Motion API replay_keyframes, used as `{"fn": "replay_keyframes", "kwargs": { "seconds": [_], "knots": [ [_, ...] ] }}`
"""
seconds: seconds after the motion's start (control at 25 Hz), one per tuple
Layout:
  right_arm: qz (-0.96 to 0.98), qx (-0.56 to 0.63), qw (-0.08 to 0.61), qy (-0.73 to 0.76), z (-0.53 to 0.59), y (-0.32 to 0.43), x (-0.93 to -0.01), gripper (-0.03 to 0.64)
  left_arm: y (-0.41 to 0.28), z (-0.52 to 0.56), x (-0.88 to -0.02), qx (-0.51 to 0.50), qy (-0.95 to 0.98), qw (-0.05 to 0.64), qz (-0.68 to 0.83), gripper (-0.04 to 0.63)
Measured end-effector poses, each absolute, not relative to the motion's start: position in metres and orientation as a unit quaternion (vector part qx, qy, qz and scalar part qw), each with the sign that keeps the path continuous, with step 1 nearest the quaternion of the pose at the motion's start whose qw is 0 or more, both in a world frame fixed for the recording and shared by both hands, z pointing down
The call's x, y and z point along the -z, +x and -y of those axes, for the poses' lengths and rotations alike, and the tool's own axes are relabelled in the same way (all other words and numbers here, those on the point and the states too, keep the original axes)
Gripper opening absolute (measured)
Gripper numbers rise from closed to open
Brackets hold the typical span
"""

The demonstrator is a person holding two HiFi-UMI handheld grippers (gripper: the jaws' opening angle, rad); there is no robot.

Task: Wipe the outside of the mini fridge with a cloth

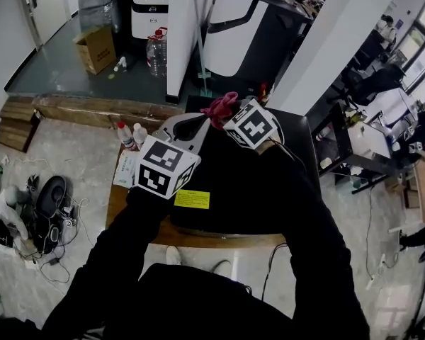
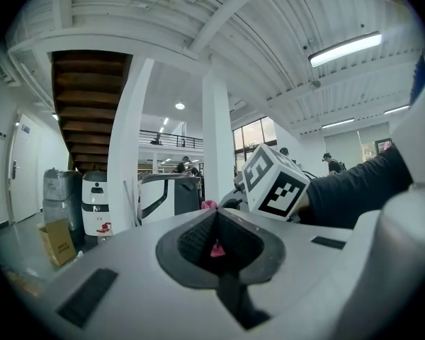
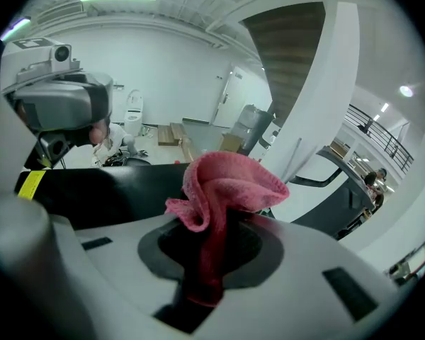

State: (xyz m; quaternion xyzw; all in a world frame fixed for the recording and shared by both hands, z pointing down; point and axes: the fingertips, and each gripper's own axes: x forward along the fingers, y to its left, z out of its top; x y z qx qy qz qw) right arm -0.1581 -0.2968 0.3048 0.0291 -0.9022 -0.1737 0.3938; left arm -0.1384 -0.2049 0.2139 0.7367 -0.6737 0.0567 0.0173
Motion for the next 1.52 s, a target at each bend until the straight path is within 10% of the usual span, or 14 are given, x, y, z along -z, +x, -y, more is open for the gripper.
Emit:
{"fn": "replay_keyframes", "kwargs": {
  "seconds": [1.52],
  "knots": [
    [0.924, 0.117, 0.338, 0.138, 0.449, 0.133, -0.264, 0.084, 0.093, 0.263, -0.191, -0.064, 0.730, 0.008, 0.680, 0.005]
  ]
}}
